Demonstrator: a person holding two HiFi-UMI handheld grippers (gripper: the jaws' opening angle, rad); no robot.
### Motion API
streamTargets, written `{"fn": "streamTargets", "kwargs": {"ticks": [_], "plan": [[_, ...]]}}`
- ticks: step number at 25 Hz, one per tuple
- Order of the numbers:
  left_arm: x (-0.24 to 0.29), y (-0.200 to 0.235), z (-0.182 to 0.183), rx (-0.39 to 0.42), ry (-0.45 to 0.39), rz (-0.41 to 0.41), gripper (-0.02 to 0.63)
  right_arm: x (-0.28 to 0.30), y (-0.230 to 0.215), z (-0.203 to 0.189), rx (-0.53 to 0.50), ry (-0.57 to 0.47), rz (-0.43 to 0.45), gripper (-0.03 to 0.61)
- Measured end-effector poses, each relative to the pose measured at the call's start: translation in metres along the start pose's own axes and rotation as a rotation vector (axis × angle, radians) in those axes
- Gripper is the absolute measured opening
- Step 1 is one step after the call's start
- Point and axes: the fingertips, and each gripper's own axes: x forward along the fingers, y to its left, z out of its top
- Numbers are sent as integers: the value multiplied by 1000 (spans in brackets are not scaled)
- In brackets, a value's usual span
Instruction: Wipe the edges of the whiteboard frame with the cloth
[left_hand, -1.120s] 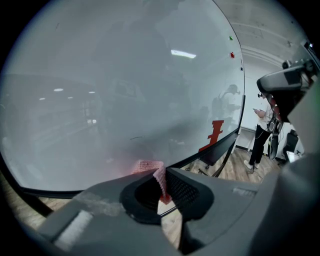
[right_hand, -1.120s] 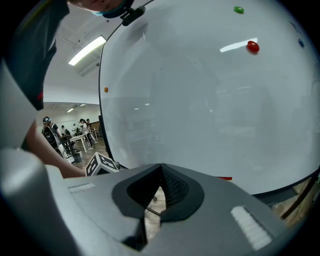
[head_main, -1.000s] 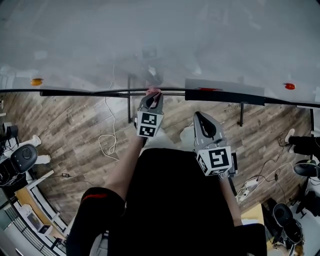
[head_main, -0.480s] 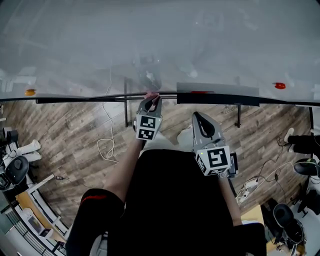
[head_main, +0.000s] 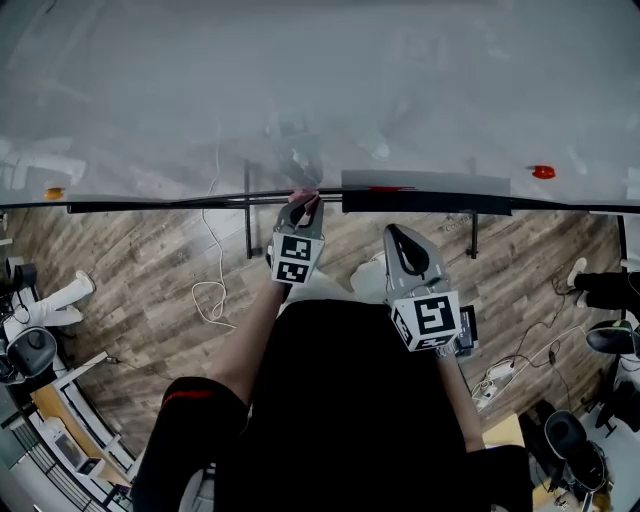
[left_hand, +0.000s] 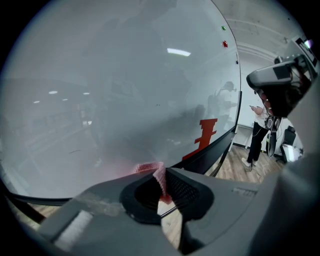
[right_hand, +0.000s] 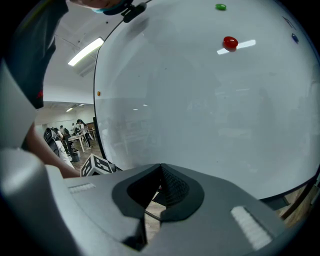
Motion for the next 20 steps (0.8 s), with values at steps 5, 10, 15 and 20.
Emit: {"fn": "streamTargets", "kwargs": {"ticks": [5, 10, 15, 20], "plan": [[5, -10, 4, -4, 0, -1, 17, -3, -8, -1, -7, 3, 10, 2], [10, -20, 7, -3, -2, 2, 17, -8, -15, -2, -15, 7, 20, 2], [17, -31, 11, -7, -6, 4, 17, -15, -27, -5, -19, 8, 23, 2], [21, -41, 15, -8, -9, 5, 17, -22, -35, -7, -23, 15, 27, 2]]}}
